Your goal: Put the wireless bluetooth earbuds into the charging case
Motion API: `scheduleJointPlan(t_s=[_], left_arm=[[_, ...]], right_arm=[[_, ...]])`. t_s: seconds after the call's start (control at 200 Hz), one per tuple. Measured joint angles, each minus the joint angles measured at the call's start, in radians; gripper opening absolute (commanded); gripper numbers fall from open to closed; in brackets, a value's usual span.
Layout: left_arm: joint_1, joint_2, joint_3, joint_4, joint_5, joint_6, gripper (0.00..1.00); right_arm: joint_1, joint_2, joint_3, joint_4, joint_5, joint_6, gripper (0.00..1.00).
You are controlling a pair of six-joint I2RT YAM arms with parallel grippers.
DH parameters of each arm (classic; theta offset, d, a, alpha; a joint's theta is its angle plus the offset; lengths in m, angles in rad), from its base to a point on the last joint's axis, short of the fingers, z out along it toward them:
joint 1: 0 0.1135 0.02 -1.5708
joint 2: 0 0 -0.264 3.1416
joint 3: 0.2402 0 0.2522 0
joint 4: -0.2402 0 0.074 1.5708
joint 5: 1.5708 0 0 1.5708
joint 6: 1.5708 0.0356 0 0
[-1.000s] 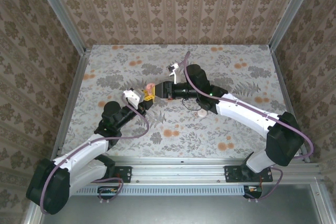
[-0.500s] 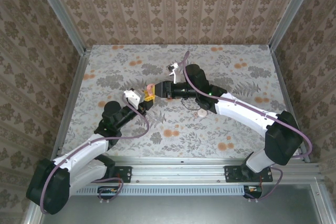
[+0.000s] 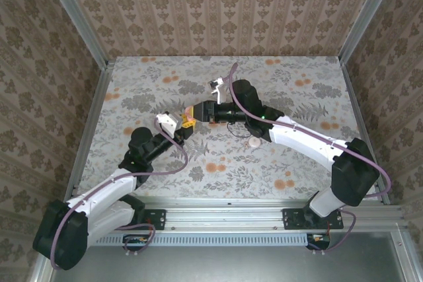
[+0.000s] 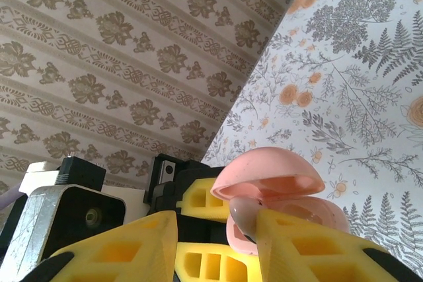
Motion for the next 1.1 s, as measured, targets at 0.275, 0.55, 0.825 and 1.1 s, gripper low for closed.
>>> scheduleJointPlan(t_s=[0.275,0.55,0.825,1.1], left_arm=[[0.000,0.000,0.000,-0.006,0.018,0.000,0.07],[0.000,-0.013,0.000,-0.013,0.029,0.003,0.07],[0.000,-0.019,0.000,-0.039,0.016,0.004,0.06],[0.000,-0.011,0.000,-0.088,0.008,0.003,0.07]], right_arm=[[-0.006,0.000,0.003,-0.001,-0.007,-0.022,0.37],[-0.019,0.000,0.044,-0.062,-0.015,-0.089,0.37],[-0.059,-0.039,0.047,-0.246,-0.006,-0.193,0.37],[-0.139,-0.113,0.063,-0.567,0.071,-0.302,0.37]])
